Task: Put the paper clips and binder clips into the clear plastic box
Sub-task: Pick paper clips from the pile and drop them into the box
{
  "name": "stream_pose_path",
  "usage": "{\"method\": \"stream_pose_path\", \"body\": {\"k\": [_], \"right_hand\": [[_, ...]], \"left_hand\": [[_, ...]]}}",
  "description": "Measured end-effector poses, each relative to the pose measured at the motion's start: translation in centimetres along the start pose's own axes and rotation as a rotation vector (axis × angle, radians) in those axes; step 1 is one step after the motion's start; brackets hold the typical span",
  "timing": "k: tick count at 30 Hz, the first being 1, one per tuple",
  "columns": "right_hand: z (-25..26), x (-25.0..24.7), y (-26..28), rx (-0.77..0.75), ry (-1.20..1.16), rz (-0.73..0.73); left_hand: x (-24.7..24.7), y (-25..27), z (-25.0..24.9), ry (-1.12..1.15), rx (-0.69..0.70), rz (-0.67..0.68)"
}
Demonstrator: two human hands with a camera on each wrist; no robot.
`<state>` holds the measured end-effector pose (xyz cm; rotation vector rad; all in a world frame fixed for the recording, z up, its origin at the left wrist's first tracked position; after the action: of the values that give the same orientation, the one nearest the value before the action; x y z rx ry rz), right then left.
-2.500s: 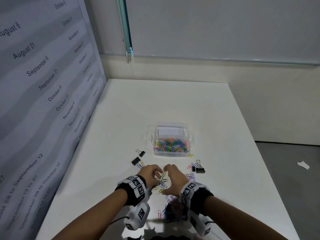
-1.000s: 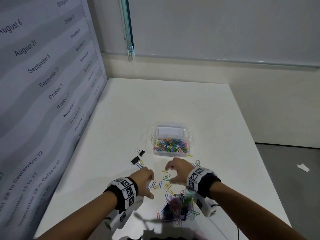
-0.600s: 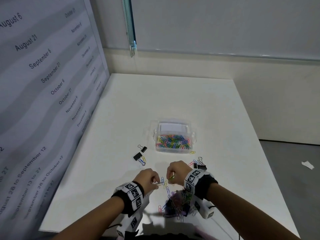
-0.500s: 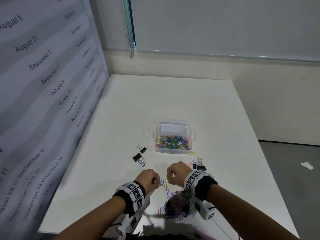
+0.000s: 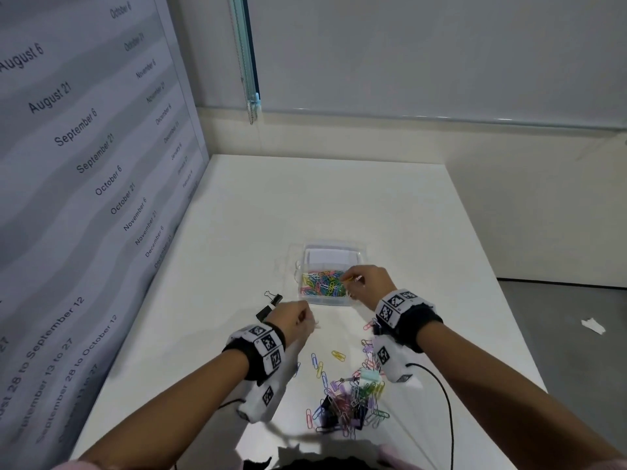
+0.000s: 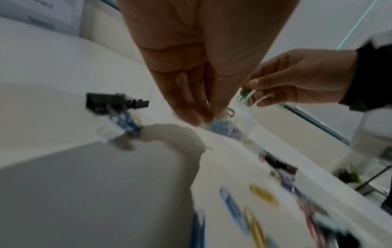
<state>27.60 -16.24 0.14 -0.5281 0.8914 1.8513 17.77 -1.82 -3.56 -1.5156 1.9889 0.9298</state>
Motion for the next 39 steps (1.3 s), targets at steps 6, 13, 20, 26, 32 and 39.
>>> {"method": "stream_pose_path", "body": {"k": [6,13,20,26,32,39], "right_hand": [[-1.3,0.2,0.2,-0.018,0.072,-0.009],[-4.0,6.3,3.9,-0.029,0.433,0.296],[-4.6,9.8,5.5,-0.077,0.473,0.422],[-3.7,11.9,6.5,-0.158,0.372,0.442],[-3.2,12.9,6.9,-0.176,0.392,0.471],[-2.6,11.4,6.8,-0.203,0.421,0.432]], "left_hand": [[-5.5,-3.8,-2.5,0.055,0.032,-0.221],[-4.1,-4.2,-2.0,0.006,0.026,-0.084],[0.0,2.5,3.0,0.043,-0.071,0.234],[3.0,8.0,6.1,0.054,-0.117,0.266],[4.4,8.0,5.9,0.033,-0.065,0.147],[5.0,4.6,3.6,0.074,0.0,0.131]]}}
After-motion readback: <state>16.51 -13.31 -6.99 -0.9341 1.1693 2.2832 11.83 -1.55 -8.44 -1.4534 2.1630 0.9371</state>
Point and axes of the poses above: each hand's wrist, its own y-axis away from the middle knuckle, its own x-axis out of the palm, z = x × y, the point moved 6 cm from there along -y, towards the middle knuckle, and after that the axes turned 14 degrees about x, right-handed, at the moved point
